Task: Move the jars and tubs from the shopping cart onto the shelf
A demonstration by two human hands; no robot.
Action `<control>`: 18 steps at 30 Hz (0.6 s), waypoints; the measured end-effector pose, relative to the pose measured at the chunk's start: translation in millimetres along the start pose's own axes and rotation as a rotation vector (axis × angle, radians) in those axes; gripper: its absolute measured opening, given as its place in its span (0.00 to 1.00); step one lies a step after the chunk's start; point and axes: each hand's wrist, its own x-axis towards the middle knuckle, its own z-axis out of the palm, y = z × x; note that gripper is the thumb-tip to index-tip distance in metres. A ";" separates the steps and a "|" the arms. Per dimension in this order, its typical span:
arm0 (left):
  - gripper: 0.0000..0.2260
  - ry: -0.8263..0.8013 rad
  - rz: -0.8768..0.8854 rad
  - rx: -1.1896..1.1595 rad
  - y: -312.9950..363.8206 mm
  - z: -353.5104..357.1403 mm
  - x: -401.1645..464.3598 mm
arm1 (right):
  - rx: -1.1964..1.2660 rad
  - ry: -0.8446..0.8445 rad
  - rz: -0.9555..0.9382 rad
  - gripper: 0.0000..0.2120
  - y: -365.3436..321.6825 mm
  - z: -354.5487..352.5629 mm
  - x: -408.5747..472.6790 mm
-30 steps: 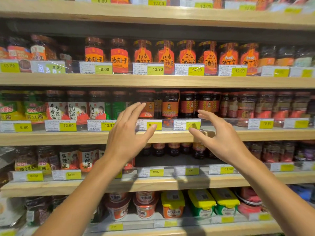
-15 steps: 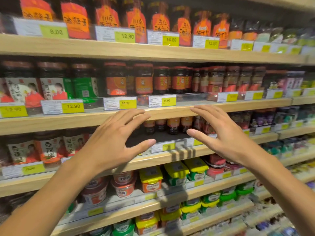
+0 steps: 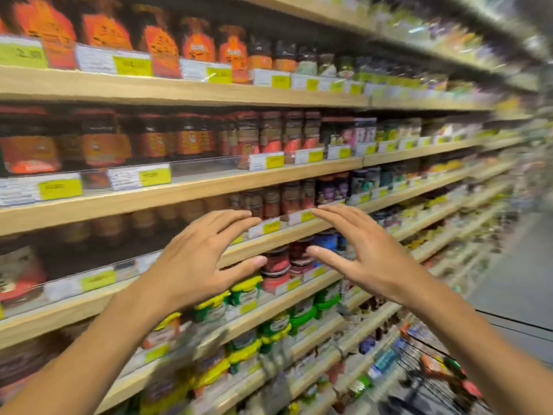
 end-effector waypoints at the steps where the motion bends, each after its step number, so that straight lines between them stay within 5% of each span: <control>1: 0.32 -0.015 0.029 -0.013 13.9 10.7 10.5 | -0.014 0.002 0.026 0.33 13.9 -7.5 -12.6; 18: 0.33 -0.249 0.393 -0.253 256.2 176.0 145.0 | -0.184 -0.023 0.561 0.36 193.8 -100.2 -229.3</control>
